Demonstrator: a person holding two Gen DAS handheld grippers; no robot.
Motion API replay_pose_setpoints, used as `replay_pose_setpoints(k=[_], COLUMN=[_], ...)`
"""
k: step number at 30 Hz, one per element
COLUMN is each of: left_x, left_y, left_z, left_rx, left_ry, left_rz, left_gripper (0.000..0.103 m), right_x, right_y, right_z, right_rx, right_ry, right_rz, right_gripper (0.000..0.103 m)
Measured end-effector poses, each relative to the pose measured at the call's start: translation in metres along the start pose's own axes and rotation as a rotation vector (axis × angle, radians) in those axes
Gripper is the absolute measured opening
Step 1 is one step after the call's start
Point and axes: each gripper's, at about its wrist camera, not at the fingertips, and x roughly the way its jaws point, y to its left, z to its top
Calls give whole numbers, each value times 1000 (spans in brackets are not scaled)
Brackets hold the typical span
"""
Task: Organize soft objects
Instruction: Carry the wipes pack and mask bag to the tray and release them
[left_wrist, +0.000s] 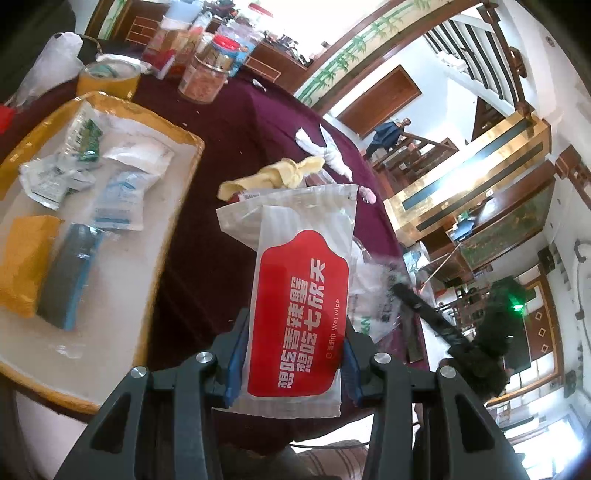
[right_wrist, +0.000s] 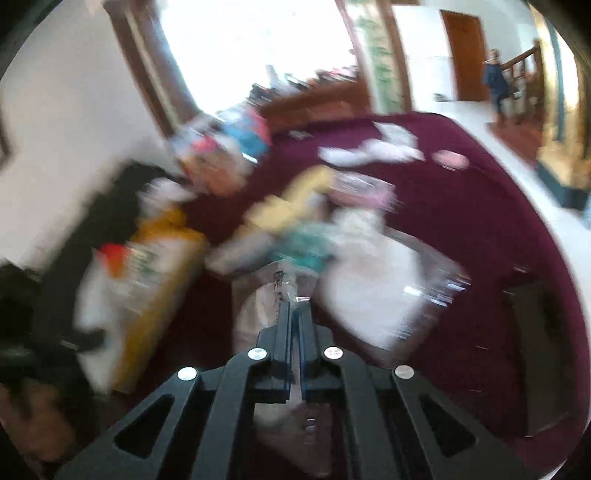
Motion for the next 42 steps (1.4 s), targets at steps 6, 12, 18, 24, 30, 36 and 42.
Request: replay_pose_setpoints(k=[6,12,18,24,30,36,42], left_x=[-57,-115,-119,-87,-55,-52,-68], left_y=[17,54,94,124,133,132,119], left_z=[10,17,19,33,51,50,43], left_rx=[-38,-97,-161,-162,-137,-111,-95], left_ry=[-101,-228,-224,-145,-108,-126,-245], left_rz=[0,108,221,268,330,371,460], left_gripper=[45,45,45,46,67,76,83], right_x=[-15,7,106,201,212,184,146], right_y=[65,124,147,135,143,151,147], right_z=[31,52,63,51,53,45,33], right_rx=[-17,-34,50,116,43,-57,-118], right_ry=[-84,-73,74,239,209,89,33], right_rz=[272,452,521,401,334,278,285], right_gripper=[2,2,2,2,45,66,67])
